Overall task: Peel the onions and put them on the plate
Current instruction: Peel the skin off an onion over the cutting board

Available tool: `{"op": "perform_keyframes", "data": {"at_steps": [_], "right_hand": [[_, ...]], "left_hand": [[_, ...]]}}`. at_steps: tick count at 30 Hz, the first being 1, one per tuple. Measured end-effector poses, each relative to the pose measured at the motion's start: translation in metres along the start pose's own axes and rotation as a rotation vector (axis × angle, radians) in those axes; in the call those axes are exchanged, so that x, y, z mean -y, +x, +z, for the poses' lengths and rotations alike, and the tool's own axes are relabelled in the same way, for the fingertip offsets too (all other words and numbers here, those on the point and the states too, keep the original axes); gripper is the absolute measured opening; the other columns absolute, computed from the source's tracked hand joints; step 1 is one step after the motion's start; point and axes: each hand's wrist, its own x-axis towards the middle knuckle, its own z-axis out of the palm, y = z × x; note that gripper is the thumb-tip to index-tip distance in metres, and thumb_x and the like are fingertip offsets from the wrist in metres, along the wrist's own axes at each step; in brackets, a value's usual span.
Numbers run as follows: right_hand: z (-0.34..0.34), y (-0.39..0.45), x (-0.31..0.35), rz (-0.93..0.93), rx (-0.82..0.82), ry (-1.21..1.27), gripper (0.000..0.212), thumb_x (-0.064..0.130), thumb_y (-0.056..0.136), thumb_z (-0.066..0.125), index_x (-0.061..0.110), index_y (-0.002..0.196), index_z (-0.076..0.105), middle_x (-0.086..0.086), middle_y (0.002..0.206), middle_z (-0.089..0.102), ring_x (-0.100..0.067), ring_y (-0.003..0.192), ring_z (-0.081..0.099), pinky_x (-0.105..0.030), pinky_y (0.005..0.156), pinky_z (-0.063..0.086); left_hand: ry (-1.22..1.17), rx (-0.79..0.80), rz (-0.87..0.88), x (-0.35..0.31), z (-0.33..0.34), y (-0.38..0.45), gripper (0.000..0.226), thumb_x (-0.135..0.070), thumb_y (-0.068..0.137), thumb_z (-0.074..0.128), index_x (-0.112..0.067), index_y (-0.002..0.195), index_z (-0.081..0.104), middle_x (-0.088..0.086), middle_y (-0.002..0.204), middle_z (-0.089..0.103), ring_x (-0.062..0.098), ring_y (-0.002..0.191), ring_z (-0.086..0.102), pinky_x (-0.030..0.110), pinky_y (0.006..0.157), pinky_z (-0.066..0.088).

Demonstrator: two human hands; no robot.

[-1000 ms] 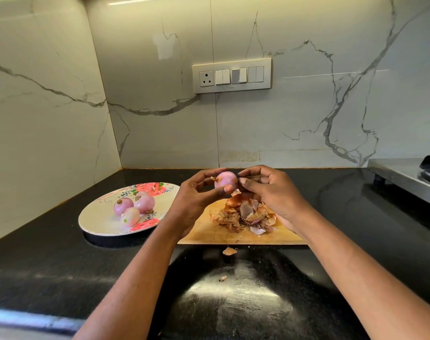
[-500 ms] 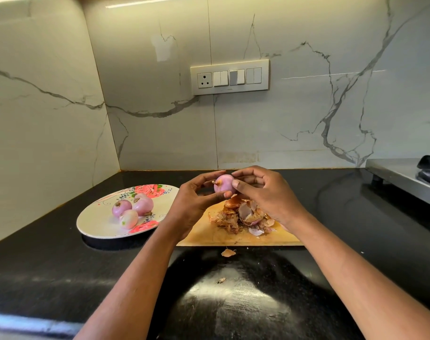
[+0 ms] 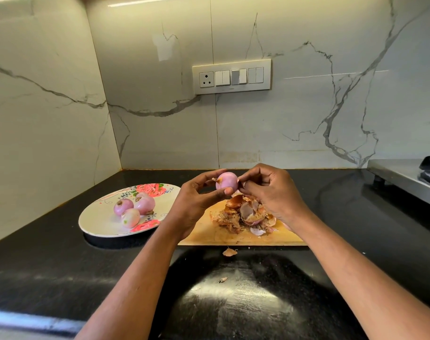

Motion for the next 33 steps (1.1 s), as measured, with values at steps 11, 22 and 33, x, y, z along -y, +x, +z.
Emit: {"op": "perform_keyframes", "data": {"at_steps": [11, 22, 33], "right_hand": [[0.003, -0.001, 0.002, 0.045, 0.029, 0.049, 0.035, 0.046, 0.076, 0.081, 0.023, 0.099, 0.074, 0.001, 0.096, 0.077, -0.020, 0.096, 0.074, -0.043, 0.086, 0.062], [-0.005, 0.003, -0.008, 0.063, -0.103, -0.238, 0.013, 0.016, 0.087, 0.079, 0.024, 0.093, 0.071, 0.008, 0.080, 0.075, -0.004, 0.076, 0.072, -0.019, 0.072, 0.056], [-0.004, 0.004, -0.003, 0.048, -0.025, -0.093, 0.012, 0.028, 0.094, 0.071, 0.029, 0.106, 0.074, 0.010, 0.098, 0.074, -0.004, 0.093, 0.070, -0.024, 0.081, 0.057]], "left_hand": [[0.068, -0.025, 0.003, 0.000, 0.001, 0.000, 0.059, -0.033, 0.066, 0.085, -0.026, 0.123, 0.071, -0.004, 0.121, 0.070, 0.012, 0.118, 0.063, 0.046, 0.106, 0.052], [-0.114, 0.010, -0.024, -0.002, -0.001, 0.000, 0.058, -0.031, 0.067, 0.082, -0.027, 0.124, 0.071, 0.005, 0.129, 0.066, 0.026, 0.124, 0.061, 0.042, 0.101, 0.054], [-0.211, 0.017, -0.093, -0.005, 0.001, -0.001, 0.053, -0.032, 0.082, 0.066, -0.017, 0.133, 0.063, 0.007, 0.119, 0.071, 0.018, 0.104, 0.068, 0.028, 0.082, 0.054]]}}
